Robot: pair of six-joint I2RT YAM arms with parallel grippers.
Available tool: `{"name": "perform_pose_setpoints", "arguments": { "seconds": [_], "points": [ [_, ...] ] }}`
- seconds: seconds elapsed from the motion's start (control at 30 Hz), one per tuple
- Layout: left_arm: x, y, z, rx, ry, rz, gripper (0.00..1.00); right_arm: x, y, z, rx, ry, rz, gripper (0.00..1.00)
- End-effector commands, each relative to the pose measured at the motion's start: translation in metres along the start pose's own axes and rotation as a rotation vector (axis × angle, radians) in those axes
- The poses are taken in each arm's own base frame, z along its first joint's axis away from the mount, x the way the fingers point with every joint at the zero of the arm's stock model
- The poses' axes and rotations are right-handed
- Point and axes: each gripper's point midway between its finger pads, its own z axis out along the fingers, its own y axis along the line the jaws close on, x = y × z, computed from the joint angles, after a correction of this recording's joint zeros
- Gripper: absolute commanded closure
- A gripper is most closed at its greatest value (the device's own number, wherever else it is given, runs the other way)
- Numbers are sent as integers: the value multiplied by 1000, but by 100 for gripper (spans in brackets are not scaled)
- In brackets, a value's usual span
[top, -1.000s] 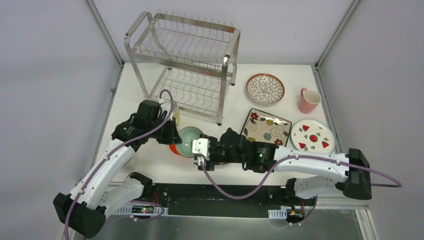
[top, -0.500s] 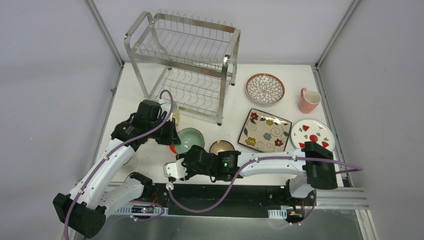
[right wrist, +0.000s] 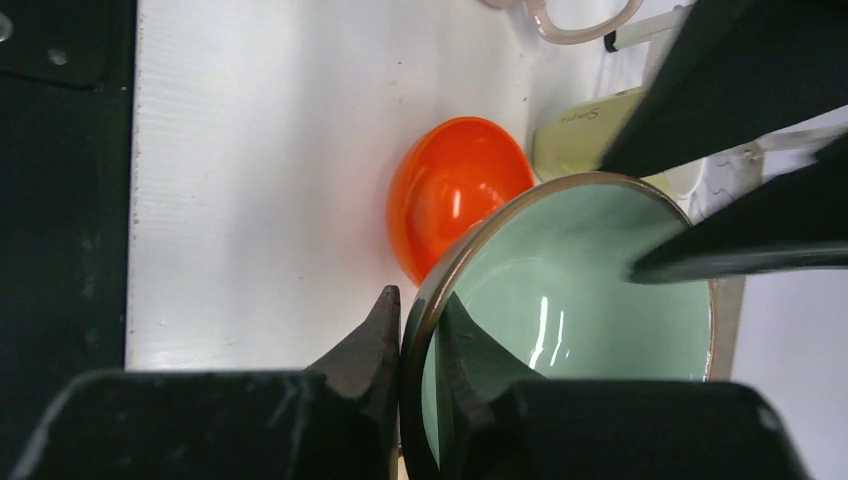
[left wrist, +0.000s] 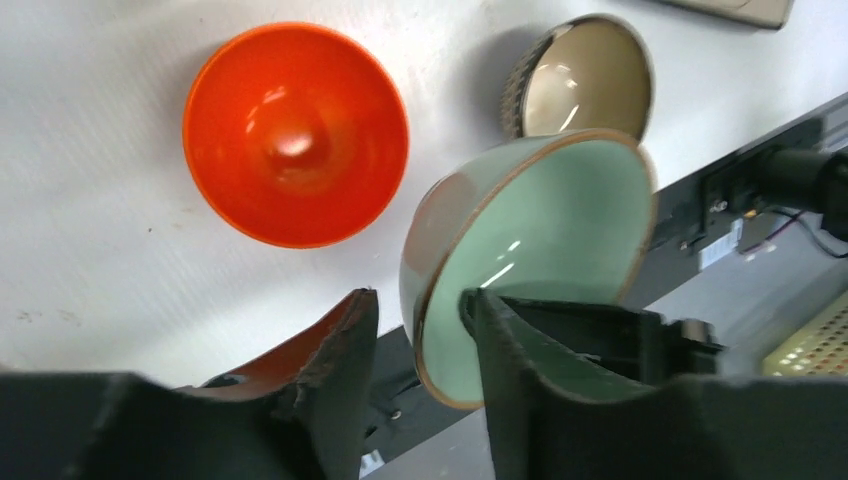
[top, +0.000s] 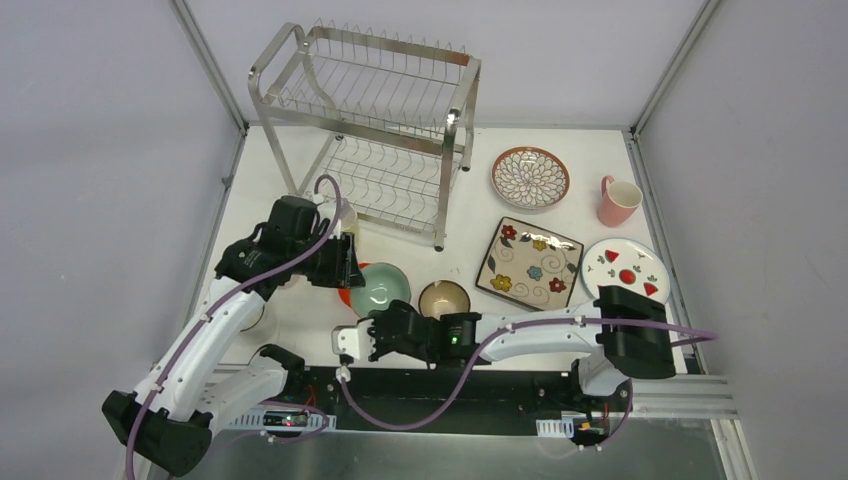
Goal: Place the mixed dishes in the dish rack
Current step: Turn the bowl upside down on the dish rack.
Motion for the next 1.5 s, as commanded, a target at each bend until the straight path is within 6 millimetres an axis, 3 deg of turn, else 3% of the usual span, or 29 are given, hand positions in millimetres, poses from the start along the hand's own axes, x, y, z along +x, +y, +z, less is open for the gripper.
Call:
{"name": "perform_pose_setpoints", "arguments": {
  "seconds": [0.0,0.17,0.23,0.37,0.43,0.47,0.6,0.8,0.97,1.3,1.47],
  "points": [
    [-36,-28,-29,76,-139,25,50,-46,-38,-24,125,-238,181,100],
    [-44,-41,-48,115,-192,35,26,-50,-49,-36,154,-345,290,100],
    [-46,-43,-54,120,-211,33,16,-54,-67,-45,200,-399,366,100],
    [-49,-40,-61,95,-251,42,1,-37,-100,-62,298,-431,407,100],
    [-50,-36,-62,76,-263,49,1,-23,-114,-71,343,-429,424,100],
    [-49,-35,-61,74,-264,54,1,-32,-103,-73,233,-518,732,100],
    [-48,-42,-61,119,-261,84,1,-35,-107,-96,73,-649,973,100],
    [-49,-69,-67,276,-285,130,2,-37,-127,-126,41,-812,1162,100],
    [-50,-79,-74,335,-319,127,3,-47,-136,-144,-16,-923,1258,100],
    [-53,-88,-81,379,-344,95,1,-49,-142,-158,-65,-1022,1360,100],
    [-51,-87,-79,379,-344,86,4,-33,-156,-163,31,-1042,1524,100]
  ]
}}
